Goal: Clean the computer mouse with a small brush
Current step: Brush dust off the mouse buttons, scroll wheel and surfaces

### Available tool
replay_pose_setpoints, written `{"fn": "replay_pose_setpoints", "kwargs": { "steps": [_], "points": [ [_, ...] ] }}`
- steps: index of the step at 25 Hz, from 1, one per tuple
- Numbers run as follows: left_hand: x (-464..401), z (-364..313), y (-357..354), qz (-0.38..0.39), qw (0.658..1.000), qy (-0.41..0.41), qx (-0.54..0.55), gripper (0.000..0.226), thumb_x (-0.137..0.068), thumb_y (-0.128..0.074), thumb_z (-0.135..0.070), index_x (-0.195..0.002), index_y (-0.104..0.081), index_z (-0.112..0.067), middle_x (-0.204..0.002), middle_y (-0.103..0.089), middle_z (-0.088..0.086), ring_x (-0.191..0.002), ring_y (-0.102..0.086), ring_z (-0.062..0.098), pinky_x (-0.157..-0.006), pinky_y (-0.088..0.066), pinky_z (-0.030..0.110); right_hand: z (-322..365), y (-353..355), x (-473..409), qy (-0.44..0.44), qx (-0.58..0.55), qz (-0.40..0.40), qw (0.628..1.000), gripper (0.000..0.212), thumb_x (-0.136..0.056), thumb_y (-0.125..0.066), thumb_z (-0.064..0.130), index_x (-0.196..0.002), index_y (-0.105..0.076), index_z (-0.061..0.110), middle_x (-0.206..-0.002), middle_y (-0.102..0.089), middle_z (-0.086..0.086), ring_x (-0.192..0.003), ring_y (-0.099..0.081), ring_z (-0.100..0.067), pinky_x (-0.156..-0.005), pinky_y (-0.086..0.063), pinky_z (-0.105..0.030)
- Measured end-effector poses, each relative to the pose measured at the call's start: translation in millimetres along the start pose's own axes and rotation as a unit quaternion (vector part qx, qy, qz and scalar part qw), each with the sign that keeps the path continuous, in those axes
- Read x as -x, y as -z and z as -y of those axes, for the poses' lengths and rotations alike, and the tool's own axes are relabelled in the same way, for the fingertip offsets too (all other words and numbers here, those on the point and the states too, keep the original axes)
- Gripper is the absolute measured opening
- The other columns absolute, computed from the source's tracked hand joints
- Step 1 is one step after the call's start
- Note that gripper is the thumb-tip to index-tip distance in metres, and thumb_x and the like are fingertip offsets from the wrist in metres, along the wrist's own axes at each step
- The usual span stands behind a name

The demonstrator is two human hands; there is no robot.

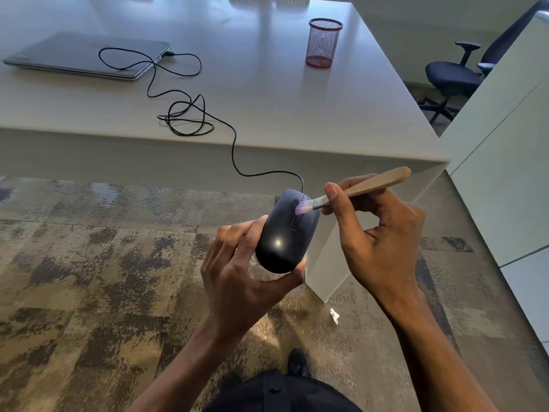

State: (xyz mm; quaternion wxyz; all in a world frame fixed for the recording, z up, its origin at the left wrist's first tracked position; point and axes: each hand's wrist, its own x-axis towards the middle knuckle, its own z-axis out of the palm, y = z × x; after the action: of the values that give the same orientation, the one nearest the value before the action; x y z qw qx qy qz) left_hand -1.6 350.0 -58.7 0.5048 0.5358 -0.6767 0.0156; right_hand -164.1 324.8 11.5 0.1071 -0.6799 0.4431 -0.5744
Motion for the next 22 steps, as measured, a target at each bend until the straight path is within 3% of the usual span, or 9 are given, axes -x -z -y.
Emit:
{"fn": "replay_pose_setpoints", "kwargs": {
  "steps": [5, 9, 13, 16, 22],
  "points": [
    [-0.2, -0.6, -0.1, 0.009, 1.0, 0.002, -0.004, 0.069, -0.069, -0.071, -0.055, -0.11, -0.066, 0.001, -0.103, -0.068, 0.012, -0.093, -0.061, 0.025, -0.08, -0.048, 0.028, 8.0, -1.0, 4.8, 0.012, -0.02, 0.042, 0.999, 0.007, -0.091, -0.064, 0.018, -0.092, -0.067, 0.012, -0.08, -0.064, 0.015, -0.071, -0.069, -0.006, -0.067, -0.053, -0.011],
    [0.6, -0.5, 0.0, 0.012, 1.0, 0.004, -0.005, 0.069, -0.071, -0.07, -0.056, -0.11, -0.066, 0.001, -0.103, -0.069, 0.012, -0.092, -0.061, 0.026, -0.079, -0.049, 0.029, 9.9, 2.1, 3.1, 0.006, -0.038, 0.046, 0.998, 0.006, -0.092, -0.064, 0.017, -0.092, -0.067, 0.012, -0.08, -0.068, 0.009, -0.07, -0.07, -0.006, -0.067, -0.055, -0.014],
    [0.0, -1.9, 0.0, 0.005, 1.0, 0.001, -0.005, 0.068, -0.071, -0.071, -0.056, -0.11, -0.067, 0.0, -0.103, -0.069, 0.011, -0.093, -0.061, 0.024, -0.079, -0.049, 0.029, 7.7, 6.5, -3.9, 0.01, -0.012, 0.021, 1.0, 0.01, -0.094, -0.06, 0.022, -0.094, -0.065, 0.013, -0.081, -0.063, 0.016, -0.073, -0.069, -0.006, -0.068, -0.052, -0.009],
    [-0.4, -2.1, -0.3, 0.002, 1.0, -0.004, -0.002, 0.07, -0.071, -0.07, -0.058, -0.11, -0.067, 0.0, -0.103, -0.068, 0.011, -0.094, -0.059, 0.022, -0.081, -0.048, 0.028, 7.9, 6.2, -3.4, 0.022, -0.002, 0.048, 0.999, 0.011, -0.092, -0.062, 0.017, -0.092, -0.068, 0.008, -0.08, -0.063, 0.014, -0.074, -0.069, -0.006, -0.069, -0.05, -0.006],
    [1.5, -0.1, -0.8, 0.002, 1.0, 0.003, -0.006, 0.069, -0.071, -0.07, -0.058, -0.11, -0.067, -0.001, -0.102, -0.069, 0.01, -0.094, -0.058, 0.018, -0.08, -0.047, 0.026, 11.3, 4.8, -2.0, -0.003, -0.064, 0.098, 0.993, 0.005, -0.093, -0.063, 0.017, -0.091, -0.066, 0.015, -0.082, -0.067, 0.018, -0.072, -0.07, 0.003, -0.068, -0.051, -0.008]
  ]
}}
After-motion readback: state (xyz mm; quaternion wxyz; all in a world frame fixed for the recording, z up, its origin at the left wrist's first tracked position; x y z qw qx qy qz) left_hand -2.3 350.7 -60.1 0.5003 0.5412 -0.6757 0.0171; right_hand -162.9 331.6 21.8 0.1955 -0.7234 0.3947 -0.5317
